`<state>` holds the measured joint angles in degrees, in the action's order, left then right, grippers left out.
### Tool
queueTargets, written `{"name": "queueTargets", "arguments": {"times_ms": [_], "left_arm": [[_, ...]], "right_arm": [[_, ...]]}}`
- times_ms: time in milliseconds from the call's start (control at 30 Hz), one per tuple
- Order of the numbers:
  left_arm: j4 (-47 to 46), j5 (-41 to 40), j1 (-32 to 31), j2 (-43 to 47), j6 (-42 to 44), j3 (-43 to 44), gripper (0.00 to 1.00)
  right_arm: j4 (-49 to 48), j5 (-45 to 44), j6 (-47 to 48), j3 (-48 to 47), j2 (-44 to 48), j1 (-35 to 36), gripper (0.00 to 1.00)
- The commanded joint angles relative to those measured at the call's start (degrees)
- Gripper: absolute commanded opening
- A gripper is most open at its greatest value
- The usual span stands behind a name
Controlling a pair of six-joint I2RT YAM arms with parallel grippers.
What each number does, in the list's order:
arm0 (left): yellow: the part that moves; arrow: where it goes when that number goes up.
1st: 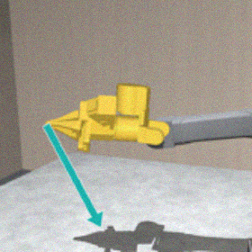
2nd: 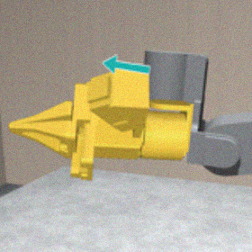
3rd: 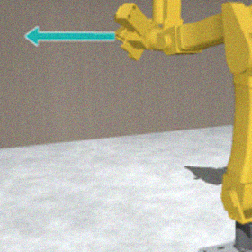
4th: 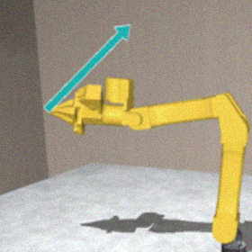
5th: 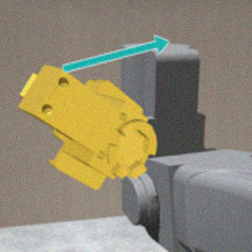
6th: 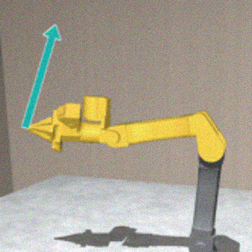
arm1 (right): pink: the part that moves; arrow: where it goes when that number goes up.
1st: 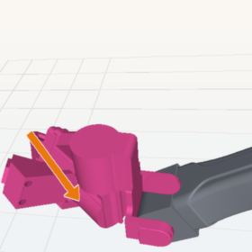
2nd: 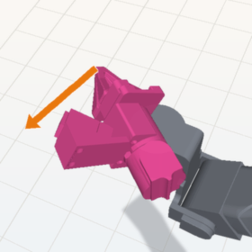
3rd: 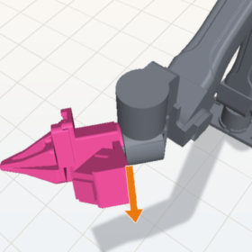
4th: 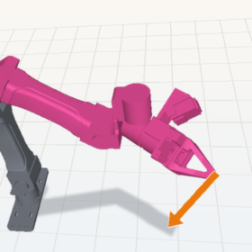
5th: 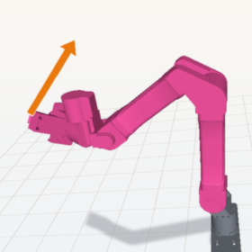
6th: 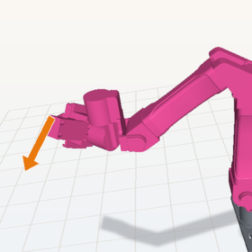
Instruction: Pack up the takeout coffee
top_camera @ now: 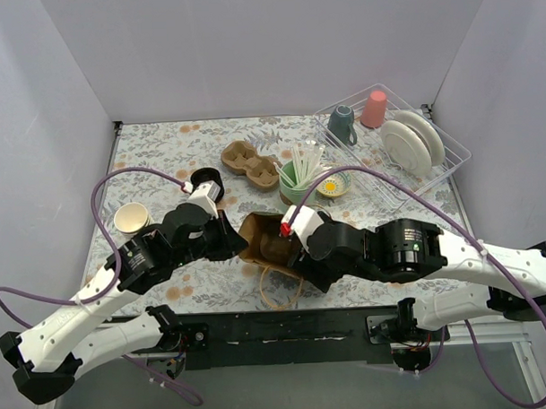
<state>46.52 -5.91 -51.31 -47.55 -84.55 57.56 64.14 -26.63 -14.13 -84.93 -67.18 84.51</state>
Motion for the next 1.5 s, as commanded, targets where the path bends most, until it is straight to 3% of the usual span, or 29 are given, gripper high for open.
{"name": "queueTargets", "arguments": {"times_ms": [0,167,400,433,467,500,533,600,833,1000,1233,1467], "left_arm": [[-5.4,5.4,0.2,3.1,4.2,-2.4,0.0],[-14.4,9.3,0.2,7.3,7.8,-7.3,0.0],[-15.8,11.6,0.2,12.2,13.3,-10.7,0.02],[-14.9,11.4,0.2,12.7,13.1,-10.9,0.09],[-14.0,11.2,0.2,12.7,12.6,-10.5,0.28],[-13.0,10.3,0.2,12.6,11.4,-10.0,0.36],[-10.7,9.8,0.3,12.0,10.8,-9.4,0.43],[-8.0,9.1,0.2,11.6,10.0,-7.0,0.48],[-0.1,9.9,0.2,12.7,3.5,-5.7,0.48],[-0.4,11.9,0.2,14.6,0.1,-6.8,0.48],[-2.5,15.6,0.3,15.1,-0.7,-10.2,0.38],[-2.3,16.6,0.2,15.2,-0.7,-10.3,0.45]], "right_arm": [[-5.2,-3.9,3.6,3.7,2.9,0.4,0.37],[-3.9,-8.1,11.7,-2.7,-4.7,0.7,0.37],[-6.7,-6.5,13.4,3.4,-6.1,1.1,0.38],[-6.9,-6.4,13.1,4.2,-6.1,1.3,0.38],[-6.8,-6.1,12.8,4.8,-6.0,1.4,0.37],[-6.9,-6.0,11.8,5.1,-6.0,1.5,0.38],[-6.7,-5.9,11.5,5.4,-6.1,1.9,0.37],[-6.3,-5.9,10.7,5.6,-6.1,2.2,0.37],[-7.8,-7.9,8.2,9.2,-5.2,3.9,0.36],[-10.1,-9.9,7.1,12.5,-4.6,5.3,0.37],[-12.9,-11.9,6.9,14.7,-3.7,5.7,0.37],[-14.7,-13.7,5.9,15.2,-4.6,5.6,0.37]]}}
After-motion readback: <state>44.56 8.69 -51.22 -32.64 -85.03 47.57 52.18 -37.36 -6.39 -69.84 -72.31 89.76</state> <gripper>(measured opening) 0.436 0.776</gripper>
